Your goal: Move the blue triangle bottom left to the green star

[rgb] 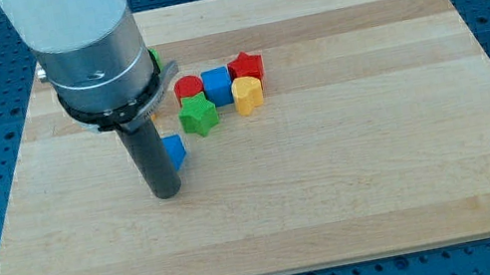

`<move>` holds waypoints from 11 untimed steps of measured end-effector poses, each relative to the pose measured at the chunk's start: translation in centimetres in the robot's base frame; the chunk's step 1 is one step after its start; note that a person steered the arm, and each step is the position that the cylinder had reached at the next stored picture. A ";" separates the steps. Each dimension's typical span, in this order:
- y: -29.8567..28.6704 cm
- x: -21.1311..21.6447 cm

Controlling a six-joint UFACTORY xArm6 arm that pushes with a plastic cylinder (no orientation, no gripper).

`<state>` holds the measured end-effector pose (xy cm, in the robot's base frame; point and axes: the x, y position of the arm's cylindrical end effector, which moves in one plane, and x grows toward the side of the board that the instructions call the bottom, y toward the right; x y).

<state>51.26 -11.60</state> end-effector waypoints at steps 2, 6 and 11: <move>-6.6 0.2; -1.1 -0.6; 2.5 -8.4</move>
